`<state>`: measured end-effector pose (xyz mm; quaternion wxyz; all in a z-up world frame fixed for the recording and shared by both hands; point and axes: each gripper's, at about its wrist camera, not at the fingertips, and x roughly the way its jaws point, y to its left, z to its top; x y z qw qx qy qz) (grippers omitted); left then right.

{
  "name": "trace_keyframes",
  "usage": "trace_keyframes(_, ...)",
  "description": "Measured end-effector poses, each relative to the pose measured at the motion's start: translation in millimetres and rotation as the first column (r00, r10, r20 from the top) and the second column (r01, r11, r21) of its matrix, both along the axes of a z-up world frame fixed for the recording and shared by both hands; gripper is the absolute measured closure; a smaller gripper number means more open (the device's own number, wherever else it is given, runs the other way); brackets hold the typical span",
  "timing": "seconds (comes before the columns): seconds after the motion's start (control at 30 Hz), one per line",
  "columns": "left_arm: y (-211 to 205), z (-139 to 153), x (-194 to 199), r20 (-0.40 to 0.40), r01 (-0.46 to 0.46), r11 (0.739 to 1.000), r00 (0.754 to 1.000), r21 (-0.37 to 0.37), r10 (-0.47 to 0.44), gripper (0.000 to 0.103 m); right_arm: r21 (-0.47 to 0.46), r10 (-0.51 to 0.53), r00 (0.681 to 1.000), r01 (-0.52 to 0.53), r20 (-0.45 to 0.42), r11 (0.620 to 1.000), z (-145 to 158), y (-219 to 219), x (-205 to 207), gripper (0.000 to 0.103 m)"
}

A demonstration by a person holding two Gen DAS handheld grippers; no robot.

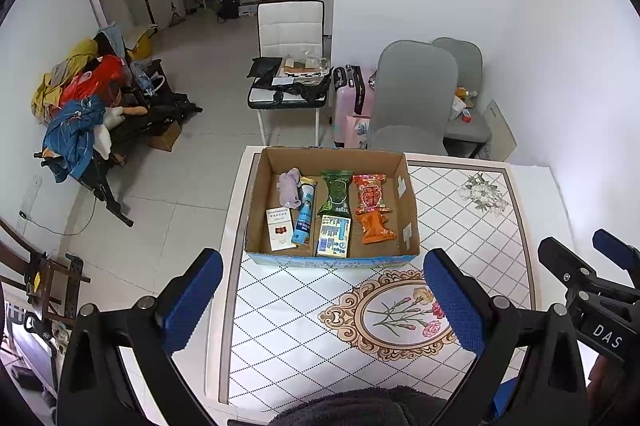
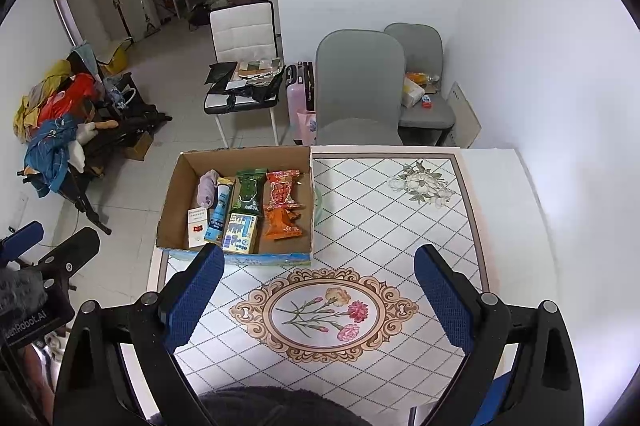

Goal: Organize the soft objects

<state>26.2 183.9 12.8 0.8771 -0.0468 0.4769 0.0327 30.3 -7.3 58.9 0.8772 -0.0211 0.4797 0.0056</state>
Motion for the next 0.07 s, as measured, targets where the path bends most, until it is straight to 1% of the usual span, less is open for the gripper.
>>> trace_keyframes(0.07,-0.6,-0.3,0.4,-0.001,0.000,1.000,1.000,0.002,0.000,0.000,-0.002,-0.001,1.000,0.001,0.002,1.000,0.0,-0.1,-0.1,0.005)
